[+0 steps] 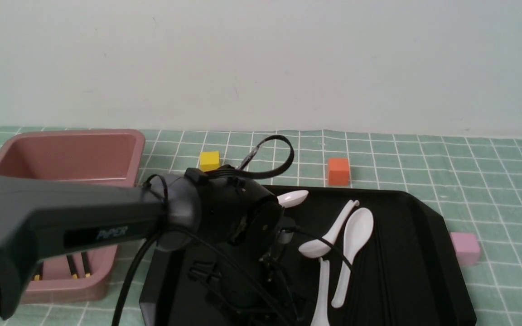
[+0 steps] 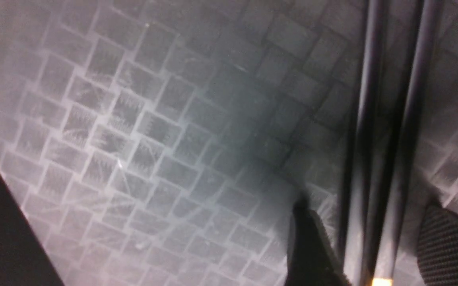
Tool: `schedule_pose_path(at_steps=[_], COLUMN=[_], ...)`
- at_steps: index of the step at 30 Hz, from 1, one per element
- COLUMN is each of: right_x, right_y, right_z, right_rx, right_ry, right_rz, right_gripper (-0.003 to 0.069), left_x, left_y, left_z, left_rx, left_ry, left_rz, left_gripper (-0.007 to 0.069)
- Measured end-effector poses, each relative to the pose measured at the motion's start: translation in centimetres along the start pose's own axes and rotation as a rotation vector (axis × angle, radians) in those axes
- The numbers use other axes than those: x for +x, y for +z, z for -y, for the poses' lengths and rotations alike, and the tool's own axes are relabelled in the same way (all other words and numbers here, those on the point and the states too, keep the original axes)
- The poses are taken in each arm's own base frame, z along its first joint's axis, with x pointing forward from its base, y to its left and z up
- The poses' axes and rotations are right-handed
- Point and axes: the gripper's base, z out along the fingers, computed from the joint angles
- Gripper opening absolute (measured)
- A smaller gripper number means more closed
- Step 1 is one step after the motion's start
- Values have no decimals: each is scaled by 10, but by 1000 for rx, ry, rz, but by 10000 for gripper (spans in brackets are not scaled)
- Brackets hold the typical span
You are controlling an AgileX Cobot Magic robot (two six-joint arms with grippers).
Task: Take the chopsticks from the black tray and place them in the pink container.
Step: 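Reach over to the black tray and grasp a pair of chopsticks with the left gripper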
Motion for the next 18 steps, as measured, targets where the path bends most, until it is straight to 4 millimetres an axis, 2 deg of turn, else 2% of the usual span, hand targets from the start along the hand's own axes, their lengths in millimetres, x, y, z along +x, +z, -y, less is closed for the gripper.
schedule_pose_path(at_steps=[8, 10, 13, 15, 18], right_x=[0, 0, 0, 0, 0], right_y=[0, 0, 0, 0, 0], right_z=[0, 0, 0, 0, 0], right_rx=[0, 0, 0, 0, 0], right_ry=[0, 0, 0, 0, 0], right_rz=[0, 0, 0, 0, 0], right_gripper=[240, 240, 240, 240, 240], left_x=[-2, -3, -3, -2, 0], left_y=[6, 7, 7, 5, 0], left_z=[1, 1, 3, 5, 4], left_rx=[-12, -13, -5, 0, -5], left_ry=[3, 3, -2, -3, 2], left_rz=[-18, -21, -23, -27, -26], left_gripper=[362, 325, 222, 116, 117])
